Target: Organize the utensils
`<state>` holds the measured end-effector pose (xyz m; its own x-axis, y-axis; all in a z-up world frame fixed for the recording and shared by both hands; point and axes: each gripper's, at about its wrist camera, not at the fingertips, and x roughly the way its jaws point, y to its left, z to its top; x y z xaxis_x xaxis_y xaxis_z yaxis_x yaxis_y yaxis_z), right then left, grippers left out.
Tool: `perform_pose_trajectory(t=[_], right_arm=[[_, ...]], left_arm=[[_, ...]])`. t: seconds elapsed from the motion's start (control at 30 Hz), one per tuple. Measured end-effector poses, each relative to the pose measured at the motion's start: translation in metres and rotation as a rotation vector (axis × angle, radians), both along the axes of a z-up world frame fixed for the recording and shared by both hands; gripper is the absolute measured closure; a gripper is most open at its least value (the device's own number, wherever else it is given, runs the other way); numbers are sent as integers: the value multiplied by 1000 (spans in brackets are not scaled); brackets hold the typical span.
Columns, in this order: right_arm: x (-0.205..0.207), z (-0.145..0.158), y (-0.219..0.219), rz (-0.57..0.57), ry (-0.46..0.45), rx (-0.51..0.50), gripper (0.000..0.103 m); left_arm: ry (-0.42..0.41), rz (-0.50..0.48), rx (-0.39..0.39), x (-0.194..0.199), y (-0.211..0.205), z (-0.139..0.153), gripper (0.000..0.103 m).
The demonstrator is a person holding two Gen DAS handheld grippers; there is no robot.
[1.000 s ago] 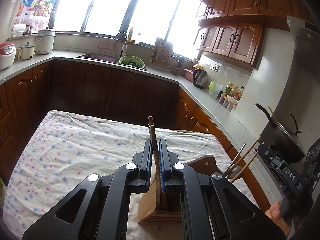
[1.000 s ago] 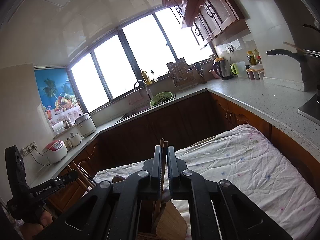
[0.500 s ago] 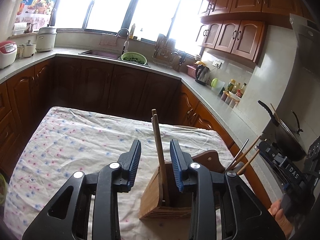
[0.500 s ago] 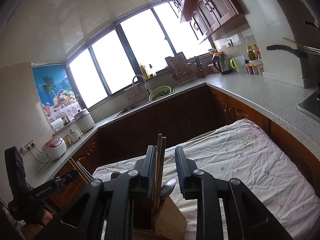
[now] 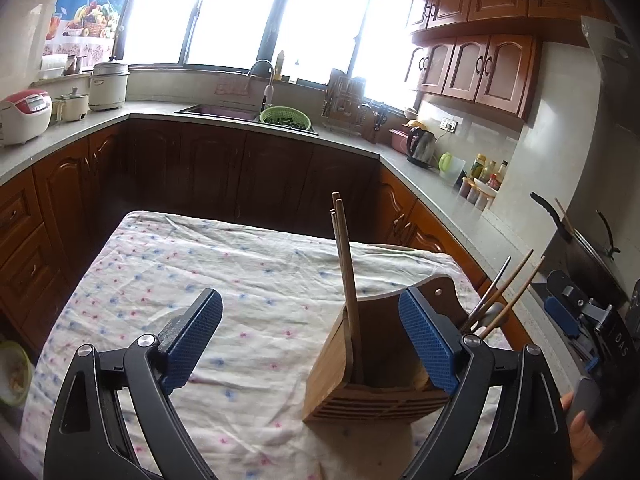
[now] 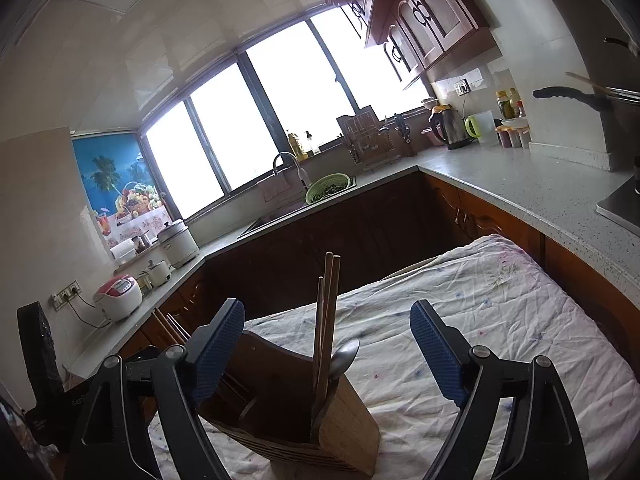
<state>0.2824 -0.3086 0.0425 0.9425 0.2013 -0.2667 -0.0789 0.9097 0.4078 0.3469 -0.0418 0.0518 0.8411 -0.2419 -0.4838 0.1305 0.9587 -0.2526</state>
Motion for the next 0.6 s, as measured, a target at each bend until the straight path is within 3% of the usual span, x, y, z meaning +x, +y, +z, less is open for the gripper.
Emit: perform_pose_trajectory(t=[0.6], right_arm=[[-78, -9, 22, 59, 0, -75, 10]], left_arm=[[23, 38, 3, -82, 30, -14, 9]])
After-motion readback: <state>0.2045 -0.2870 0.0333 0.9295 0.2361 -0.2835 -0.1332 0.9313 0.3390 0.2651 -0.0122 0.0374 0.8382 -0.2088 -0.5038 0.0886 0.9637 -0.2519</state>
